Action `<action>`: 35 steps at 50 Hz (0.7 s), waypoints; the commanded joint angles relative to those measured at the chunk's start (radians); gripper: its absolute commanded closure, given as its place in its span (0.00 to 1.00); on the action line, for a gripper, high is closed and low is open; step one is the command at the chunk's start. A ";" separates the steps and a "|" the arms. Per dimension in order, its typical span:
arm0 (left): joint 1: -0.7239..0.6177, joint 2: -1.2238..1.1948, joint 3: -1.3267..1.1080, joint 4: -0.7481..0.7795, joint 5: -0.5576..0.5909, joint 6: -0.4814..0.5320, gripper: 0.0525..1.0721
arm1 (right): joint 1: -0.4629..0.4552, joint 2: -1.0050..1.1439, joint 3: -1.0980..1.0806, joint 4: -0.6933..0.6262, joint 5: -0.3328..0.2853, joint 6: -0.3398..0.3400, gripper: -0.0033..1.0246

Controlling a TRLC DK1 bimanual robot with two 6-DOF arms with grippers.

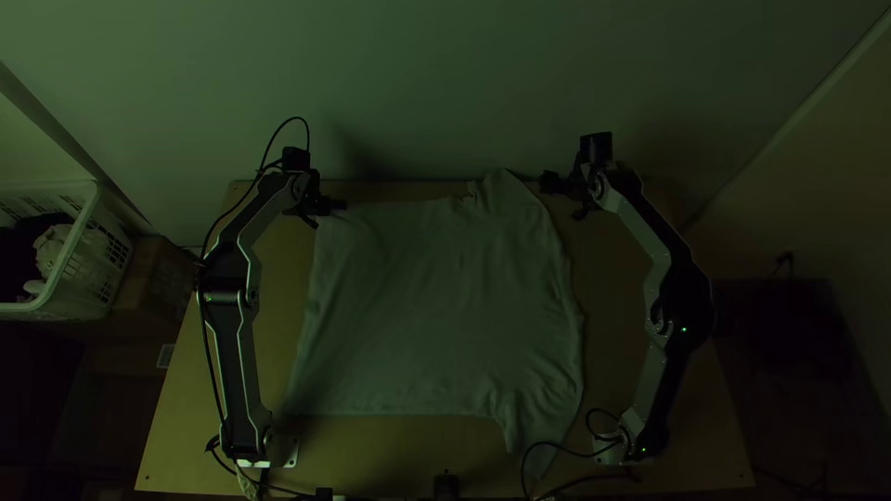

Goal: Fold the t-shirt

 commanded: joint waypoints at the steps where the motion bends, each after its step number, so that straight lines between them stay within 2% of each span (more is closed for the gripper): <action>1: 0.009 -0.001 0.015 -0.029 -0.012 -0.017 0.98 | -0.002 0.062 0.071 -0.060 0.000 0.029 0.16; 19: 0.003 -0.027 -0.002 -0.034 -0.009 -0.022 0.98 | 0.013 0.230 0.274 -0.200 -0.002 0.029 0.16; 24: 0.003 -0.037 -0.010 -0.032 -0.005 -0.027 0.98 | 0.013 0.304 0.370 -0.241 -0.005 0.029 0.26; 34: 0.012 -0.044 -0.017 -0.029 -0.005 -0.028 0.98 | 0.030 0.376 0.424 -0.244 -0.008 0.029 0.26; 35: 0.012 -0.046 -0.017 -0.029 -0.005 -0.028 0.98 | 0.032 0.381 0.427 -0.244 -0.008 0.029 0.29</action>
